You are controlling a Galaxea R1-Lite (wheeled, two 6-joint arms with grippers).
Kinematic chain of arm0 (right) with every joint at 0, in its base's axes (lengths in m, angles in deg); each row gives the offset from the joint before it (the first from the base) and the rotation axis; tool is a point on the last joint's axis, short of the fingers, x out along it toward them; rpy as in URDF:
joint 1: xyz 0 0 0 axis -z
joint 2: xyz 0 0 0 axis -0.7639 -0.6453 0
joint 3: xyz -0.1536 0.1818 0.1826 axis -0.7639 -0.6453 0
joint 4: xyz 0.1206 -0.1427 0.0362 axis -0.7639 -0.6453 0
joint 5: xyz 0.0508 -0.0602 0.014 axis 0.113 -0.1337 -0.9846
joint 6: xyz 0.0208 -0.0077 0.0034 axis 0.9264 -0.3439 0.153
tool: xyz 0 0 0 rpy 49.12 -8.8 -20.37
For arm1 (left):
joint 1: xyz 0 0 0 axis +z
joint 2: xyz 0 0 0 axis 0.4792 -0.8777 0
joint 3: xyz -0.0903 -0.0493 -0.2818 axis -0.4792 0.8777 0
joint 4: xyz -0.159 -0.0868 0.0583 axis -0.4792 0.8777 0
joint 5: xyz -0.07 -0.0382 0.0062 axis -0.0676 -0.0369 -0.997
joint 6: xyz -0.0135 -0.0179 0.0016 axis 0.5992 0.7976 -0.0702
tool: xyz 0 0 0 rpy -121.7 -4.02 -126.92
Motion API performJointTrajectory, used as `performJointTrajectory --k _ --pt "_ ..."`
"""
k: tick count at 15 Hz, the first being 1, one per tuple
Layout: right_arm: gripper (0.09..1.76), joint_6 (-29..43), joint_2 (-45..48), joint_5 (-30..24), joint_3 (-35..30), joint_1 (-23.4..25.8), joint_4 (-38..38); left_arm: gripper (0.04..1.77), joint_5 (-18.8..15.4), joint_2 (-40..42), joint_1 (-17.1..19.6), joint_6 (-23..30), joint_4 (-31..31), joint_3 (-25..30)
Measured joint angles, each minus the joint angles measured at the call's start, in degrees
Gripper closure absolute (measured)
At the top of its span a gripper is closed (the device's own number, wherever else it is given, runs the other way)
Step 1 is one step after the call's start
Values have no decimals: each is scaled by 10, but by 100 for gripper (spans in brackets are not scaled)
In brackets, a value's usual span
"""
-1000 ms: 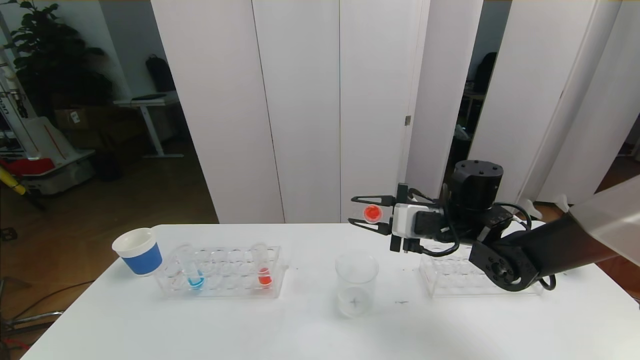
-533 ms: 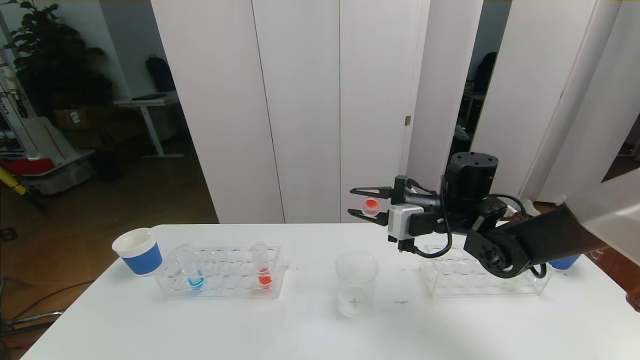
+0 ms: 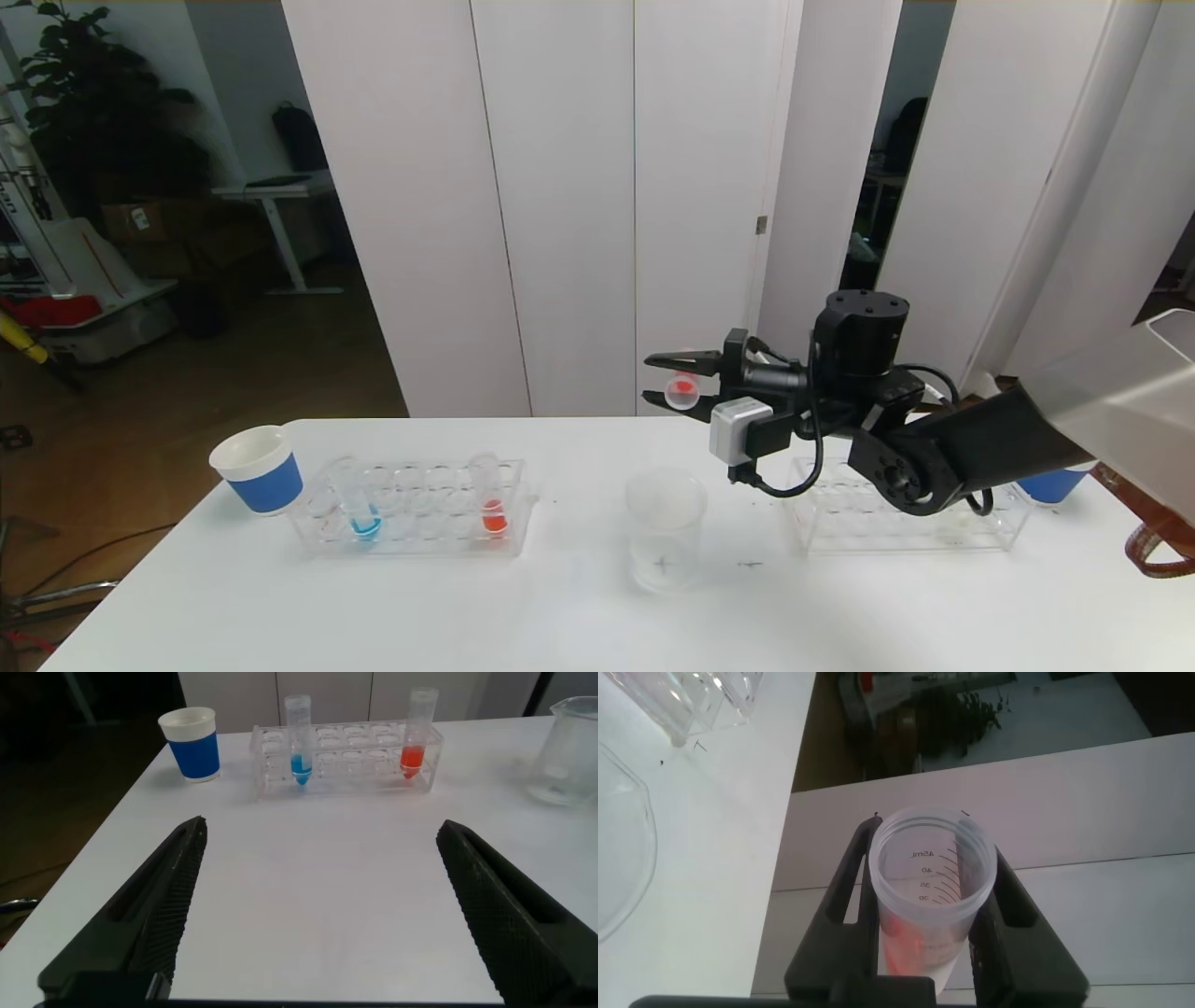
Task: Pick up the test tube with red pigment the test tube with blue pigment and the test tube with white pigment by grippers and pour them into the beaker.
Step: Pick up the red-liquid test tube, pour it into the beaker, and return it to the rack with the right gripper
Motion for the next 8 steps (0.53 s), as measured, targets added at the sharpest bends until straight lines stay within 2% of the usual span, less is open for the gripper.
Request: performJointTrajectory --k 4,8 --pt "125 -15 -11 0 10 -9 1 6 0 0 0 0 0 0" --pt "125 -62 -19 -1 18 -5 4 6 0 0 0 0 0 0"
